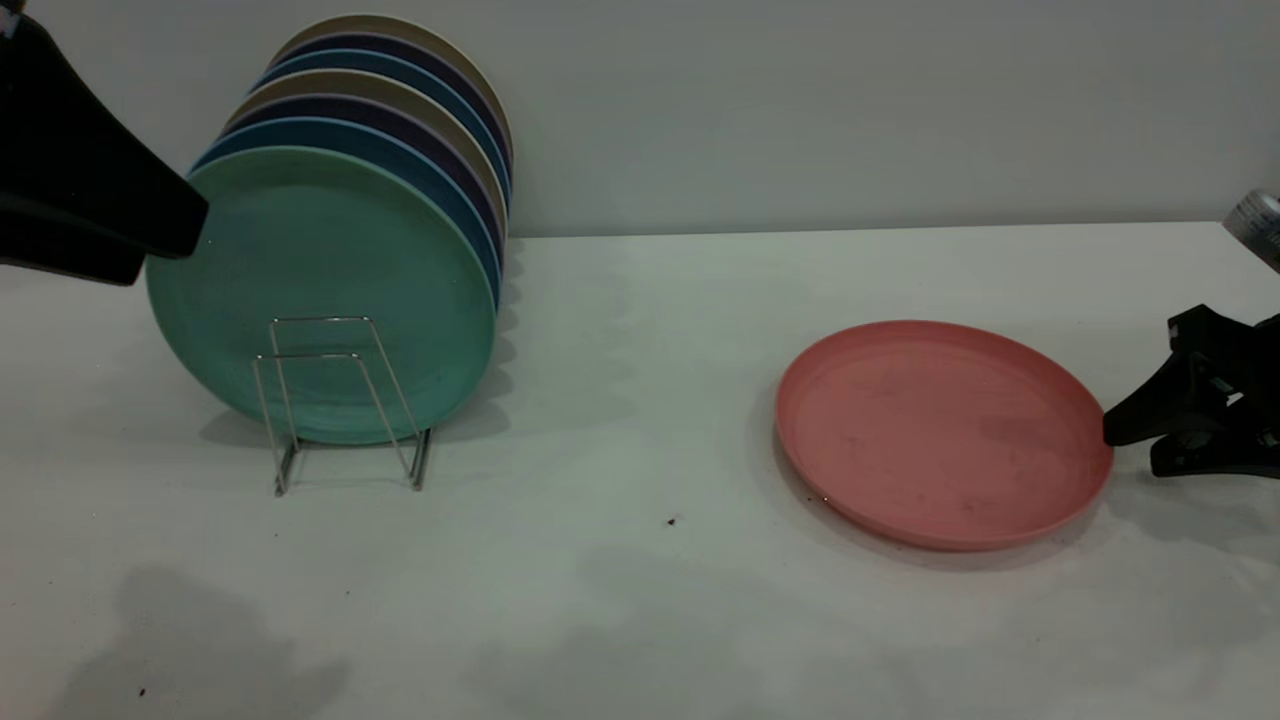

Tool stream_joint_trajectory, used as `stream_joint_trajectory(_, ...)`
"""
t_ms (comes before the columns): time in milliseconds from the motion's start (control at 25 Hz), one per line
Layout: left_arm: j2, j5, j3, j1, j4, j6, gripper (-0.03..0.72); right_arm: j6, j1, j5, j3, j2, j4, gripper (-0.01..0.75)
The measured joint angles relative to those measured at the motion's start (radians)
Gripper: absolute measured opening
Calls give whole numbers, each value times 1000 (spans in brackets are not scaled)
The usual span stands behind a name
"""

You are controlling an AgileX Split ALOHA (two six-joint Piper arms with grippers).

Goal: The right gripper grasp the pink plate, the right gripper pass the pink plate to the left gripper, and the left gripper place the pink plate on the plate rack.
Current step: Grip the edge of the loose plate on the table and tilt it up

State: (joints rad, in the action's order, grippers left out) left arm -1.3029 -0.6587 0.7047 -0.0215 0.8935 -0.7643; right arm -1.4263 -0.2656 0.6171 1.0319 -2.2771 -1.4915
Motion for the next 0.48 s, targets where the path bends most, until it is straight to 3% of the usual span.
stream_joint_trajectory(480, 0, 1, 0, 0, 0, 0, 404, -53, 57, -8, 19, -35, -80, 426)
